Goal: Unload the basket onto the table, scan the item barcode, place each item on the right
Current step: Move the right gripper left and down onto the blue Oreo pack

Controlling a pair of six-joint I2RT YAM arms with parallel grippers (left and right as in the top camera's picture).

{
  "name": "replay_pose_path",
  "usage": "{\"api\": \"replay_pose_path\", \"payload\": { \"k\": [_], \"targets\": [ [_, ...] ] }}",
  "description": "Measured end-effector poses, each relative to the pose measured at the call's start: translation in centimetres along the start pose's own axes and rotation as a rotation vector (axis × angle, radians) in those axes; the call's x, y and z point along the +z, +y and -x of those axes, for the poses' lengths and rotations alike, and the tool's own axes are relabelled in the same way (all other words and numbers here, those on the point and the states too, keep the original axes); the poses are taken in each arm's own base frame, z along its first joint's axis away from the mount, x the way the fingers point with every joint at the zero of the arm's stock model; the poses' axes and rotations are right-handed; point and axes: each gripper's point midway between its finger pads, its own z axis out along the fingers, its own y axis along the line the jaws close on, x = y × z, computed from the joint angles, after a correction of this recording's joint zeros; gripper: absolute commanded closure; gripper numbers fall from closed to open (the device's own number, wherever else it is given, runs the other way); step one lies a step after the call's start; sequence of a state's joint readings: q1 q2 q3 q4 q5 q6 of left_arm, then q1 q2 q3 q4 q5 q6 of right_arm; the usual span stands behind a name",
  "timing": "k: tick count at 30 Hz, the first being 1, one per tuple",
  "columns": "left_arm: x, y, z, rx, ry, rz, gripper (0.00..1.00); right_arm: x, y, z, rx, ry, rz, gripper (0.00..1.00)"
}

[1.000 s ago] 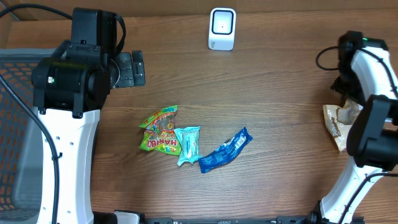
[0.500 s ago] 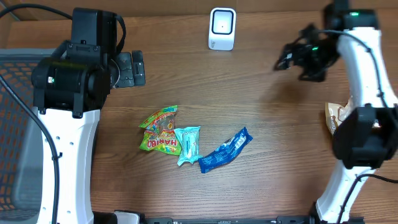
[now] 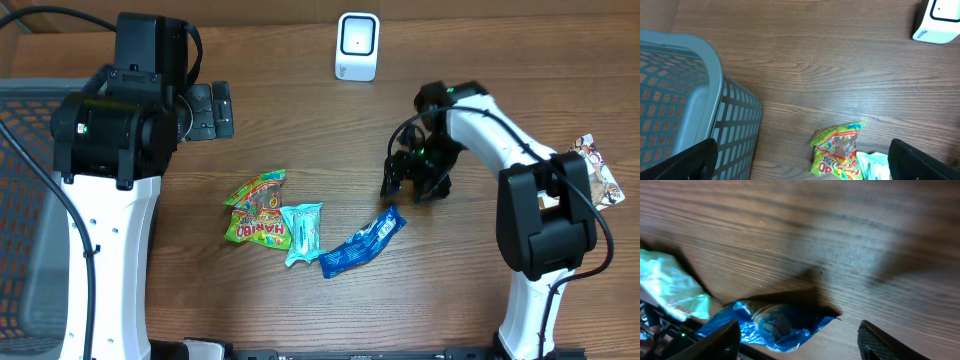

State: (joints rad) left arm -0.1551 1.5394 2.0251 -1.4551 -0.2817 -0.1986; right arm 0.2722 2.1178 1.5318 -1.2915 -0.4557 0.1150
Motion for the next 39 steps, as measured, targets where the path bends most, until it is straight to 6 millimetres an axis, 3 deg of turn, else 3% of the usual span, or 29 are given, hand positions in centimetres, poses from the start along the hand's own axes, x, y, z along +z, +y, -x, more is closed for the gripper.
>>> {"api": "replay_pose_path", "payload": {
  "k": [7, 13, 16, 24, 25, 27, 28, 32, 35, 39],
  "targets": [
    [0.0, 0.0, 0.0, 0.0, 0.0, 0.0, 0.0, 2.2, 0.0, -1.6, 0.026, 0.053, -0.025, 0.48],
    [0.0, 0.0, 0.0, 0.0, 0.0, 0.0, 0.0, 2.6, 0.6, -1.9, 0.013, 0.06, -0.035, 0.77],
    [0.0, 0.0, 0.0, 0.0, 0.0, 0.0, 0.0, 2.6, 0.6, -1.8, 0.023, 0.059, -0.035, 0.96],
    [0.0, 0.0, 0.0, 0.0, 0.0, 0.0, 0.0, 2.6, 0.7, -1.2, 0.018, 0.034, -0.034, 0.96],
    [0.0, 0.0, 0.0, 0.0, 0.0, 0.0, 0.0, 2.4, 0.8, -1.0, 0.013, 0.025, -0.033, 0.91],
    [0.0, 0.0, 0.0, 0.0, 0.0, 0.0, 0.0, 1.7, 1.3, -0.7, 0.011, 0.017, -0.03, 0.29],
    [0.0, 0.0, 0.0, 0.0, 0.0, 0.0, 0.0, 1.4, 1.4, -0.8, 0.014, 0.021, -0.033, 0.17],
    [0.0, 0.0, 0.0, 0.0, 0.0, 0.0, 0.0, 0.0, 1.9, -2.1, 0.042, 0.067, -0.044, 0.15],
    [0.0, 0.0, 0.0, 0.0, 0.0, 0.0, 0.0, 0.0, 1.9, -2.8, 0.052, 0.094, -0.055, 0.22],
    [0.0, 0.0, 0.0, 0.0, 0.0, 0.0, 0.0, 1.9, 2.1, -4.1, 0.054, 0.124, -0.116, 0.27]
  ]
}}
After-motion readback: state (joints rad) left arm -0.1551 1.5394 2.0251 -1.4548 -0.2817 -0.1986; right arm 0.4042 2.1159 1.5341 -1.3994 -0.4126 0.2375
